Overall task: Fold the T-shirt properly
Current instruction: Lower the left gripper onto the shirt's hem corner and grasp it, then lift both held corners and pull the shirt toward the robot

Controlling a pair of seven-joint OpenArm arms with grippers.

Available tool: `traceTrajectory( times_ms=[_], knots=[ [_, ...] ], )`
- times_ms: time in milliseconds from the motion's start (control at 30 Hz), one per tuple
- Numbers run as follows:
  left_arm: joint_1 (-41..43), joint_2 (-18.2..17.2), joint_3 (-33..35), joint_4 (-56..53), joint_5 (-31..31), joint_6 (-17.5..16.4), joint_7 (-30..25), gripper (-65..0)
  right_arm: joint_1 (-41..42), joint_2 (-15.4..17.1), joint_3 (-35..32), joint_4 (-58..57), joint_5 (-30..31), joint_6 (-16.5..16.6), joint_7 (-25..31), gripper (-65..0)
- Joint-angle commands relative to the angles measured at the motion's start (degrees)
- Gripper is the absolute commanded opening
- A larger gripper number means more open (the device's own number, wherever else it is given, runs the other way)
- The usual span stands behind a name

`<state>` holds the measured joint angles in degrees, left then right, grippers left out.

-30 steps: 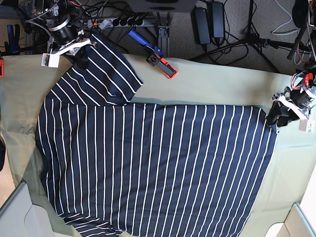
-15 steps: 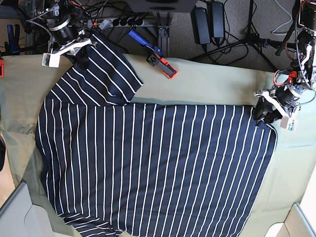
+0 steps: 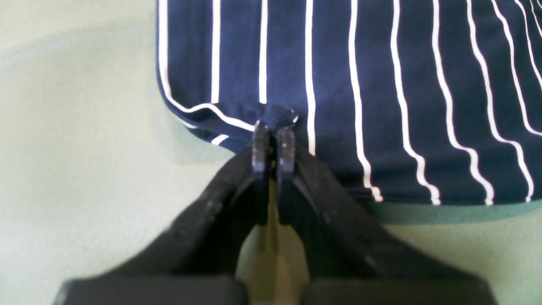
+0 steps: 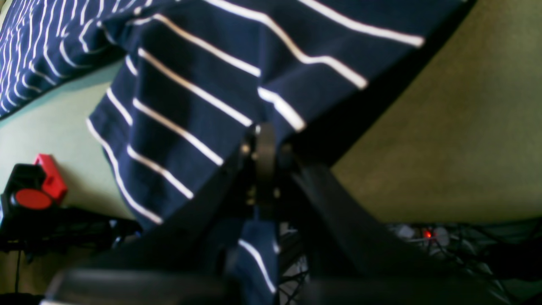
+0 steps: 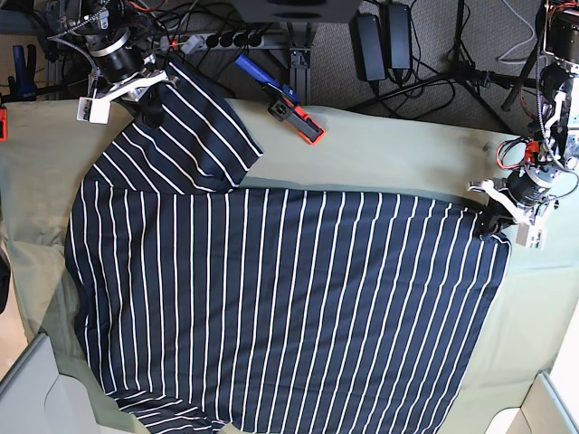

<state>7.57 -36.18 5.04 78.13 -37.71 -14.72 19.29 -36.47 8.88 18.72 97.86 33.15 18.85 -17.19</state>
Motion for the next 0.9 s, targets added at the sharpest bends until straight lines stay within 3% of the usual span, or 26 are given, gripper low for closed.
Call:
traceTrajectory(
  times_ms=[0,167,500,733,867],
  knots=[
    [-0.9,-1.05,-0.46,0.63,0.24,0.83,-1.09,-65.0,-0.24,0.44,0.24,1.03,0.26,-0.04,1.07,-65.0],
    [-0.92,-1.49,-0.55,0.68,1.36,0.33,-1.31,-65.0,-0.24,0.44,0.24,1.03,0.24,-0.02,1.07,-65.0],
    [-0.87,-4.52,-0.55,3.37,-1.81,-6.58,-0.5,-65.0,-0.26,0.44,0.9,2.64,-2.43,1.36,-1.68,-65.0],
    [-0.74,-8.24,-0.57,7.76,-1.99,-6.99,0.94,-65.0,-0.66,0.46,6.75,9.14,5.14,1.42,-11.87,-65.0],
    [-0.74,-10.62,-0.63,7.85,-2.69,-6.99,1.16,-65.0,-2.23,0.57,11.63,12.87,9.25,3.02,-12.63,-65.0]
  ],
)
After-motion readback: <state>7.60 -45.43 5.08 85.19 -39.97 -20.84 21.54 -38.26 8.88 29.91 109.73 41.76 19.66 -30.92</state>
